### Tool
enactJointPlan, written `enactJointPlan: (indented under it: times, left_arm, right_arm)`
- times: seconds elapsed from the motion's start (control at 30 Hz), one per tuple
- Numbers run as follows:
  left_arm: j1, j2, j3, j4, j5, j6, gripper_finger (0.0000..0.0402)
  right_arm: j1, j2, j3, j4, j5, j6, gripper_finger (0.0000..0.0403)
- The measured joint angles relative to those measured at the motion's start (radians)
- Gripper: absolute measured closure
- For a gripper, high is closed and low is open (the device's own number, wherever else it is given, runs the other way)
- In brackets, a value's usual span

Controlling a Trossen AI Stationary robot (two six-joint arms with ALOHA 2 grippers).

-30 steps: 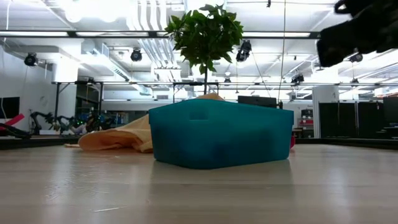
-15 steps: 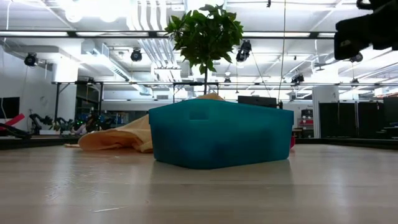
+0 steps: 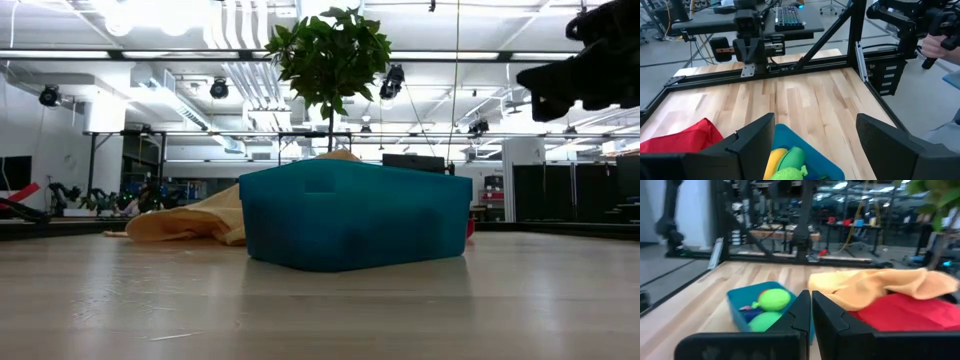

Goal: Pick and placing Produce into tupperware
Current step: Return to Home Position

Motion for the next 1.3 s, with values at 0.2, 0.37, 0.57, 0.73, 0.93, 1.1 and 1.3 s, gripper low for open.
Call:
enactJointPlan:
  times: [0.2,0.37,0.57,0.73,0.93,1.1,1.3]
  left_arm:
    - [0.000,-0.001,0.000,-0.002,0.000,0.001,0.0137]
    - [0.000,-0.001,0.000,-0.003,0.000,0.001,0.0137]
    - [0.000,-0.001,-0.003,-0.003,0.000,0.002,0.0137]
    - [0.002,-0.001,-0.005,0.003,-0.041,0.039,0.0137]
    - [0.016,-0.093,-0.046,-0.033,-0.055,0.055,0.0159]
    - [0.015,-0.280,-0.200,0.037,-0.074,0.040,0.0187]
    - [0.027,-0.437,-0.505,0.425,-0.072,0.097,0.0201]
  right_arm:
    - [-0.054,0.011,-0.011,0.031,0.006,-0.025,0.0394]
    - [-0.144,0.012,-0.012,0.023,-0.041,-0.026,0.0394]
    - [-0.214,0.042,-0.013,0.018,-0.144,0.015,0.0394]
    - [-0.215,0.089,-0.013,0.018,-0.127,0.014,0.0394]
    - [-0.215,0.111,-0.013,0.018,-0.127,0.058,0.0394]
    - [-0.214,0.111,-0.013,0.019,-0.136,0.079,0.0394]
    - [-0.214,0.111,-0.013,0.019,-0.136,0.080,0.0394]
